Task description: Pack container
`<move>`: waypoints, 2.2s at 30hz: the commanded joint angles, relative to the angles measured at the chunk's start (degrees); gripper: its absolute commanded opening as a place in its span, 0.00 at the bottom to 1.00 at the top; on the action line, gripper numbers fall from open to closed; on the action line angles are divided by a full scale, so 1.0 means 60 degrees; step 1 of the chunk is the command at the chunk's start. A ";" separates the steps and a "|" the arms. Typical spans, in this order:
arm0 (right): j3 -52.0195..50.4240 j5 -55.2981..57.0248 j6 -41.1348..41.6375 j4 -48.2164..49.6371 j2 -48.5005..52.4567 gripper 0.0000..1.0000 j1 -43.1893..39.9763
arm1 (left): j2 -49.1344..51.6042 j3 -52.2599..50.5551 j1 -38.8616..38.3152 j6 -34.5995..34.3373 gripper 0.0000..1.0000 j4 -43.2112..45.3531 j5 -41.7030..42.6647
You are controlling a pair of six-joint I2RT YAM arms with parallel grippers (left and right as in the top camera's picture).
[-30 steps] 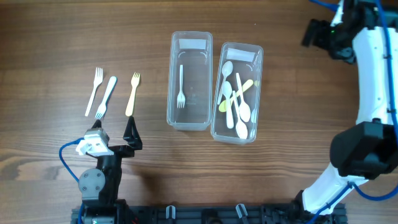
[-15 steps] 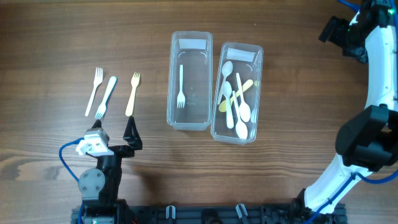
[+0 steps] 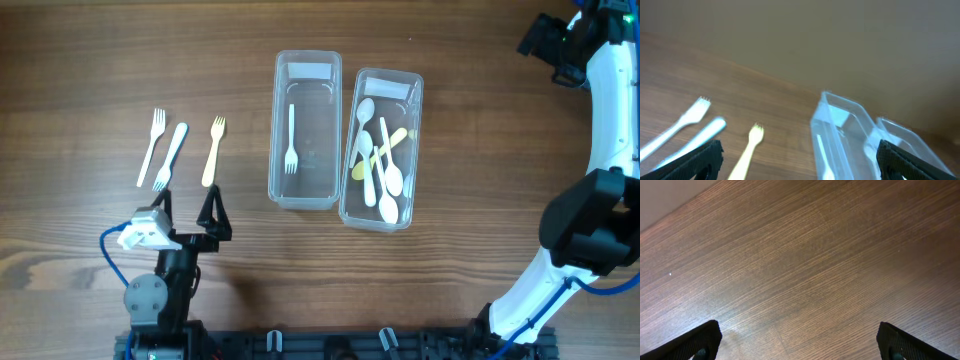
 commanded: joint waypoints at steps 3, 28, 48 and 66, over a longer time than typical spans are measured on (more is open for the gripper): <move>-0.0080 0.0226 0.0171 0.0055 0.0091 1.00 0.0015 | 0.0579 0.1443 -0.0007 -0.0339 1.00 -0.1566 -0.0036; -0.0080 0.0226 0.0171 0.0055 0.0091 1.00 0.0015 | 1.2251 1.2367 -0.0011 0.1388 1.00 -0.9511 0.0335; -0.0080 0.0226 0.0168 0.0055 0.0091 1.00 0.0015 | 1.6691 1.2477 0.0044 0.3807 1.00 -0.7249 0.0055; -0.0080 0.0229 0.0168 0.0055 0.0091 1.00 0.0015 | 1.7300 1.2477 0.0033 0.3799 1.00 -0.7497 0.0055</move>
